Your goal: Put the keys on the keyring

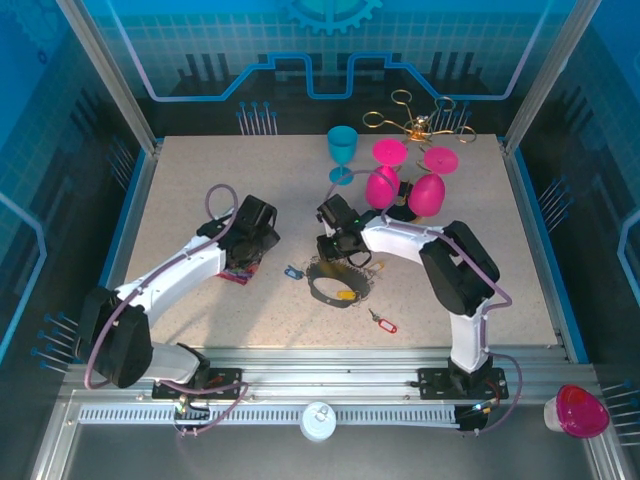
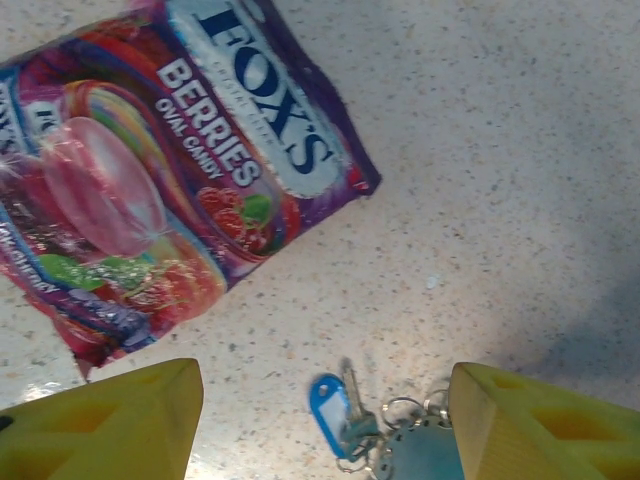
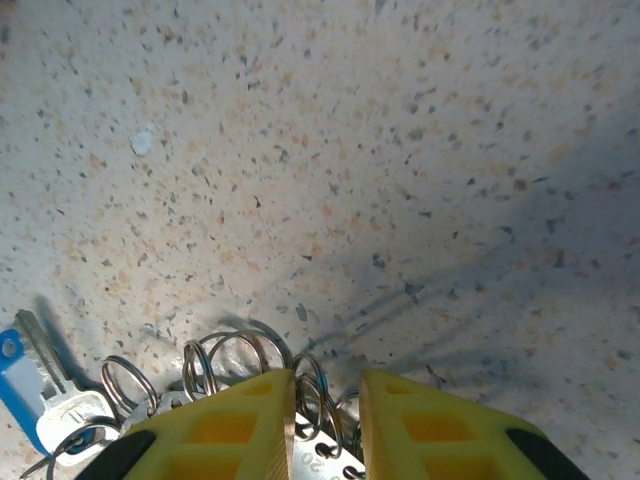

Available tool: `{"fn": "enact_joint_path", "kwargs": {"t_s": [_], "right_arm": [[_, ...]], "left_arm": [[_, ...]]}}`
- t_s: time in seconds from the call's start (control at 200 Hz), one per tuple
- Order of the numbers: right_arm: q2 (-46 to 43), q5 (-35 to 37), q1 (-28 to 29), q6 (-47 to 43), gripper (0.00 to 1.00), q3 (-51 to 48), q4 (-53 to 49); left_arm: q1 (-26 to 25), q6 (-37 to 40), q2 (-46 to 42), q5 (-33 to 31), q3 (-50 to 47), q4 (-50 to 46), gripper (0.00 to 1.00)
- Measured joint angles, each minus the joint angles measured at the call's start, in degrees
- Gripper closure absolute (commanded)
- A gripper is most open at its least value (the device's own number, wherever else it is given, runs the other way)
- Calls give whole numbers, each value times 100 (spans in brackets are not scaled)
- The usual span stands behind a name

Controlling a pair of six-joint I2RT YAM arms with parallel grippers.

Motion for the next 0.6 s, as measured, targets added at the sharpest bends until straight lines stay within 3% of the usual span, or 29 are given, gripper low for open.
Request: {"fn": "enact_joint_path", "kwargs": {"t_s": [0.595], "right_arm": [[424,-190,24,-203,84,531,-588]], "left_arm": [[81,0,-184,-66,-234,105,34]]}}
